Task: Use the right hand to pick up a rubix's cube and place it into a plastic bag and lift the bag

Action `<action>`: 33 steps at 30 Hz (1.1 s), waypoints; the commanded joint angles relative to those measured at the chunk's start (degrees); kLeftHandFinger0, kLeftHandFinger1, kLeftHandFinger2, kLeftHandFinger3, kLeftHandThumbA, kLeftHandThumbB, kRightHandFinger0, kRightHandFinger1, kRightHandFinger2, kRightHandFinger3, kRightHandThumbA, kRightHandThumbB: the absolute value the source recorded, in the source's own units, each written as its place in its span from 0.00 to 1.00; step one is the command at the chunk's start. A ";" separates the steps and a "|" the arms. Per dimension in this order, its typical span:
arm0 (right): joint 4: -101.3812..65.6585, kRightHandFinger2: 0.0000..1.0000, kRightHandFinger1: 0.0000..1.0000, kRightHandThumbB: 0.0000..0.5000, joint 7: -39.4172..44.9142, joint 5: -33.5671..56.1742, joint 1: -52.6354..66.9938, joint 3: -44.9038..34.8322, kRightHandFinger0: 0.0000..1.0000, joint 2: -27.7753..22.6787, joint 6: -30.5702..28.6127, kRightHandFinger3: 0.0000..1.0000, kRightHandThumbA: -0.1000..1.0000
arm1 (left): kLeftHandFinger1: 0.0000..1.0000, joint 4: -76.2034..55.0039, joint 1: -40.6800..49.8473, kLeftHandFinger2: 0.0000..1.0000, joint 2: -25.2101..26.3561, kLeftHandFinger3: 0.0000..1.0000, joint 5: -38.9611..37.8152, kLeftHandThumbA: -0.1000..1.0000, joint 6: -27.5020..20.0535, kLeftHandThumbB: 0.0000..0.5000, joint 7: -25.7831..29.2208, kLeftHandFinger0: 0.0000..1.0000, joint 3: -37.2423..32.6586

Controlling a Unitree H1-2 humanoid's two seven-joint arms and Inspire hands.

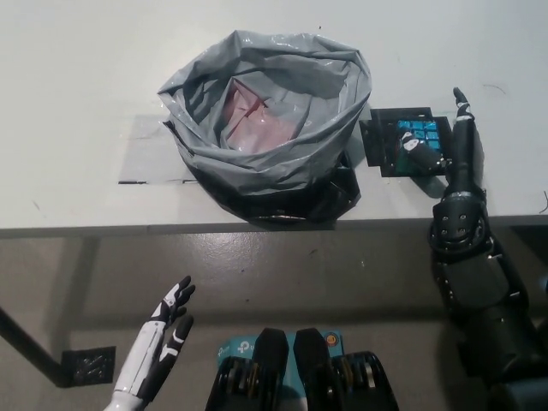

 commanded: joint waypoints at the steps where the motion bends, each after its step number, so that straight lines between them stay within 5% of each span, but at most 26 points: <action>1: -0.26 1.00 1.00 1.00 1.35 1.53 -4.01 0.88 1.00 -0.59 0.54 1.00 0.83 | 1.00 -1.65 -1.01 1.00 0.91 1.00 0.07 1.00 -2.57 0.34 -0.66 1.00 -0.21; 33: 2.15 1.00 1.00 1.00 5.64 5.04 -4.68 4.12 1.00 0.49 2.02 1.00 0.75 | 1.00 -2.06 -2.17 1.00 1.05 1.00 -0.18 1.00 -1.99 0.33 -1.43 1.00 0.30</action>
